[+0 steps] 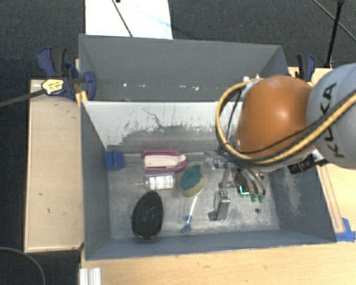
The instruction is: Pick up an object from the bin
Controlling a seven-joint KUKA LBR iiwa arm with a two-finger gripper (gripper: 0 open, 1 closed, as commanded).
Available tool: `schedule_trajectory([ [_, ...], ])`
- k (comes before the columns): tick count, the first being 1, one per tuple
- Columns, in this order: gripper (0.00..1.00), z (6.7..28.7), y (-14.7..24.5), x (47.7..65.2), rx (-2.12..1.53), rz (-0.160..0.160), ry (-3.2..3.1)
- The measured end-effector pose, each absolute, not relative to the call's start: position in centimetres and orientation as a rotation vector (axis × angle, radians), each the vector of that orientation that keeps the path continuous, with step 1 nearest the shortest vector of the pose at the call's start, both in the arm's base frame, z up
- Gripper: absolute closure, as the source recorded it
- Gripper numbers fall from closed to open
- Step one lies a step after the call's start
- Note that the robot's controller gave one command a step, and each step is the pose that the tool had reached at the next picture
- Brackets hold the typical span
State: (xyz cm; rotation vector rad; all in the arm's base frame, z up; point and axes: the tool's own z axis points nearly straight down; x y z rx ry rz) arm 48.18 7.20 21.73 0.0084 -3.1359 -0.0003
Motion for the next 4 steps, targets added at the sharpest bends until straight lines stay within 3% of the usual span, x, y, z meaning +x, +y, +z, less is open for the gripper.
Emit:
schedule_trajectory([
  [1,0.00,6.87,8.33,50.90,0.841,-0.002,-3.025],
  [2,1.00,7.01,8.28,50.94,0.830,-0.002,-3.029],
  [3,0.00,7.01,8.28,50.94,0.828,-0.002,-3.030],
  [4,1.00,7.01,8.27,50.94,0.823,-0.001,-3.030],
])
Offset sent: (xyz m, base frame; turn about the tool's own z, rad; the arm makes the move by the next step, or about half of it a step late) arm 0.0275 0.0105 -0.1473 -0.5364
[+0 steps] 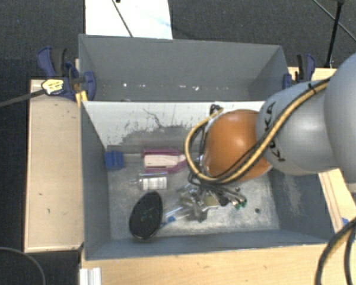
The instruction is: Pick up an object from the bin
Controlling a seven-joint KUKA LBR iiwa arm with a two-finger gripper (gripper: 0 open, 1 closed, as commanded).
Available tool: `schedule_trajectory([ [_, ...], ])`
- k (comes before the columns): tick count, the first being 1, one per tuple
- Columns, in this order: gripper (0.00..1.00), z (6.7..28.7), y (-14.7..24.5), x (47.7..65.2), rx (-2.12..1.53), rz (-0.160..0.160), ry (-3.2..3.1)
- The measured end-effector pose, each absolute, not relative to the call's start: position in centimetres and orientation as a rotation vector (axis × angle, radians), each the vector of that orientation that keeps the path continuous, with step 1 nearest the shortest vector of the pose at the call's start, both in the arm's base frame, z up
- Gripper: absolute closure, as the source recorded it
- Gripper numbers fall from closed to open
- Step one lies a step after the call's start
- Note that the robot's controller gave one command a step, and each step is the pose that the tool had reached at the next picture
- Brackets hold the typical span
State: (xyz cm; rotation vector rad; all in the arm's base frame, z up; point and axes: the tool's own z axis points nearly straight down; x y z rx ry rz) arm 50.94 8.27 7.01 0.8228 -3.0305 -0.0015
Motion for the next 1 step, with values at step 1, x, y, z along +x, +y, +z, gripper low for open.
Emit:
schedule_trajectory([
  [1,1.00,22.80,8.74,52.84,0.824,0.001,-3.044],
])
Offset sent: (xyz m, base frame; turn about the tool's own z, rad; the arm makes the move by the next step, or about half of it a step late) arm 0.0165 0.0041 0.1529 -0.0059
